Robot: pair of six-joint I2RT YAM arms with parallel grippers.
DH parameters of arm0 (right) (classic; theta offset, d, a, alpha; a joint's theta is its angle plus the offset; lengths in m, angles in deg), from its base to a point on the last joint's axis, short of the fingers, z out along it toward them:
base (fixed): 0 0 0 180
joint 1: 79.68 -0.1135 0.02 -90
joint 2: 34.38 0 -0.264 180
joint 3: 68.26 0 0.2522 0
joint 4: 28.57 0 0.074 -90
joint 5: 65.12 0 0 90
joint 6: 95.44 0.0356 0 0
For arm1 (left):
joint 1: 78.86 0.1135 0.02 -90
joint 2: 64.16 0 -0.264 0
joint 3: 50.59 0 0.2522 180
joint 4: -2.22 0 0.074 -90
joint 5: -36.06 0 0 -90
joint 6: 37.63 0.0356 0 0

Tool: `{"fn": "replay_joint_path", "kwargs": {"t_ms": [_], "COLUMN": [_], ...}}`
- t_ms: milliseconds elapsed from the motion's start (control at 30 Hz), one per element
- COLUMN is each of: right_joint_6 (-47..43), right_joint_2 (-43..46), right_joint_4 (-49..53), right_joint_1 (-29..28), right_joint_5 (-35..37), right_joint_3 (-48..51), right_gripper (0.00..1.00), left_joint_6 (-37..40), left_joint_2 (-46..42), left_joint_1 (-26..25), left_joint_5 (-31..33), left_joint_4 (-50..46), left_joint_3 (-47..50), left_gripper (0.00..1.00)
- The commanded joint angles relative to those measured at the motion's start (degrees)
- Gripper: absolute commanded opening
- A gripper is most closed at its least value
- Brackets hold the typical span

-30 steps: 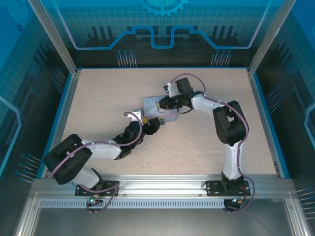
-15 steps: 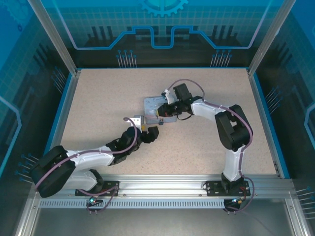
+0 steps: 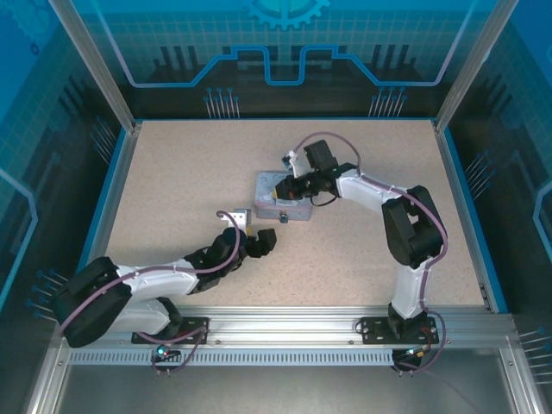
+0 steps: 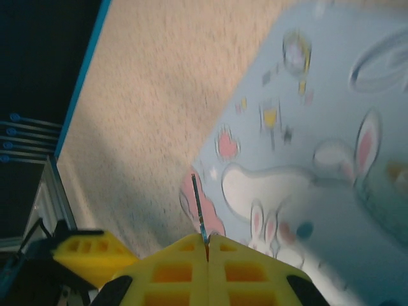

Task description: Unlock a padlock with a key

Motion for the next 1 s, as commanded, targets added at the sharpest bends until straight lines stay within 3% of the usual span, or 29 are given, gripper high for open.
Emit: {"fn": "replay_joint_path", "kwargs": {"t_ms": [0, 400, 967], "right_joint_6": [-1.22, 0.3, -1.41], "right_joint_2": [-3.58, -12.87, -8.21], "right_joint_4": [1.38, 3.99, 7.88], "right_joint_1": [1.86, 1.49, -1.83], "right_joint_5": [1.05, -0.12, -1.76], "right_joint_3": [-4.82, -10.49, 4.54], "right_gripper": [0.01, 0.0, 0.0], "left_joint_6": [0.97, 2.39, 5.51], "left_joint_2": [-2.15, -3.91, -1.15], "left_joint_1": [-0.41, -0.32, -1.42], "left_joint_5": [1.88, 3.02, -0.26], "left_joint_4": [-1.75, -3.18, -0.51], "left_joint_3": [-0.74, -0.86, -0.67], "left_gripper": [0.83, 0.85, 0.85]}}
